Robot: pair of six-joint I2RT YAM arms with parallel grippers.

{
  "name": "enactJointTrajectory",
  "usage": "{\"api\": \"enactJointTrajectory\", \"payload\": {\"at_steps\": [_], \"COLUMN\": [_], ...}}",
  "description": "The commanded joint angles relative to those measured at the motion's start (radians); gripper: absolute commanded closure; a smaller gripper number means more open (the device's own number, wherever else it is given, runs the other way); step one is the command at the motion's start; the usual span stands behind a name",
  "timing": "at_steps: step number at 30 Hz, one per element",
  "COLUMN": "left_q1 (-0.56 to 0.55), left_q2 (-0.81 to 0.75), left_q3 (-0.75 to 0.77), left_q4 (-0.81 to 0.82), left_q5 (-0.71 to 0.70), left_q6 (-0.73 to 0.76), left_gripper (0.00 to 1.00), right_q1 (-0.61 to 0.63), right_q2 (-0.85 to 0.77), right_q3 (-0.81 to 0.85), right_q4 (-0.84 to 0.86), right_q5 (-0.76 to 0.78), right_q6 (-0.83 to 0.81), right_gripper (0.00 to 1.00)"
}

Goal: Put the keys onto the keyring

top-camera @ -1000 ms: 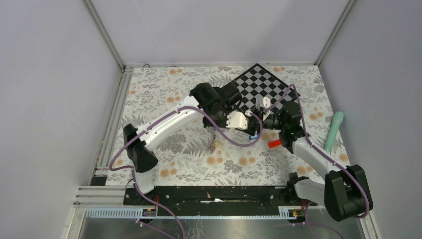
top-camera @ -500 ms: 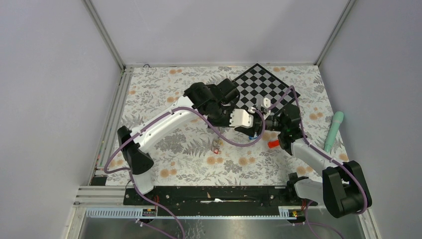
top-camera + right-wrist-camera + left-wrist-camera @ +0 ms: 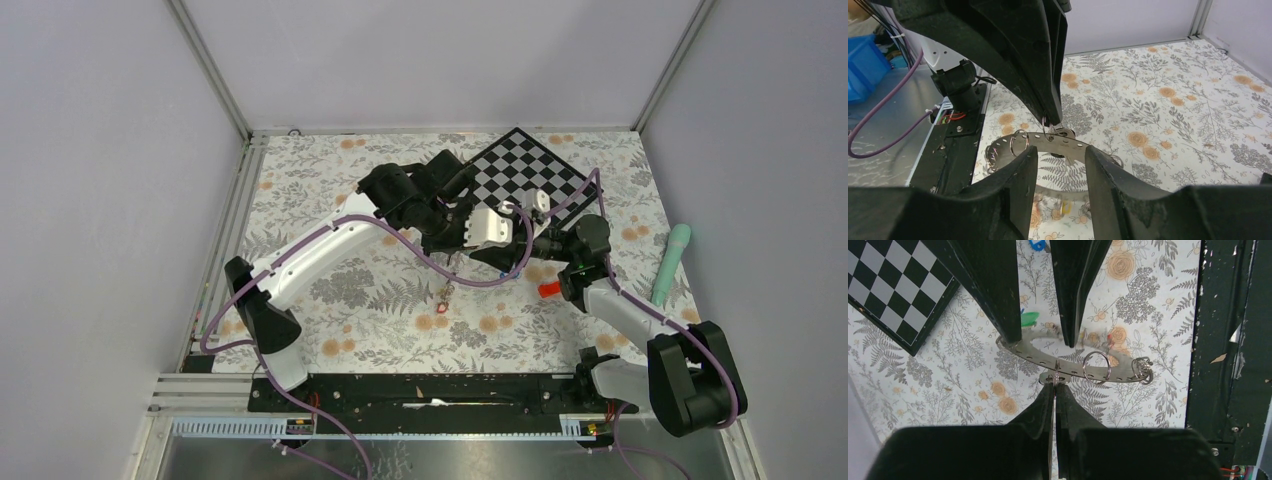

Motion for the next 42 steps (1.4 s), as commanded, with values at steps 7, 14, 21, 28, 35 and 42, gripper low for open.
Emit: {"api": "enactJointTrajectory", "payload": {"at_steps": [7,14,21,28,35,42], "left_q1": [0.004,0.003,0.003,0.004,0.006,0.110], "left_q2": [-0.001,0.004,0.007,0.009,0.008,-0.070], "left_q3": [0.014,0.013,0.013,0.010,0.000,-0.037], "left_q4": [0.069,0.068,0.068,0.070,0.071,0.130], "left_q5": [0.073,0.076,0.084,0.085,0.096,0.252], "left_q6": [-0.038,-0.039,-0.041,-0.042,-0.045,-0.012], "left_gripper": [1.00,1.00,1.00,1.00,1.00,0.55], "right_q1": [0.044,0.053,0.063,0.064,0.063,0.042], "right_q2": [0.015,0.020,0.033,0.037,0.026,-0.007], "right_q3": [0.026,0.038,0.048,0.059,0.065,0.097], "right_q4": [0.096,0.092,0.087,0.078,0.078,0.133], "right_q5": [0.002,0.006,0.009,0.013,0.009,-0.008], "right_q6": [0.049,0.051,0.052,0.055,0.056,0.121], "right_gripper": [0.55,0.60,0.70,0.89,1.00,1.00]}}
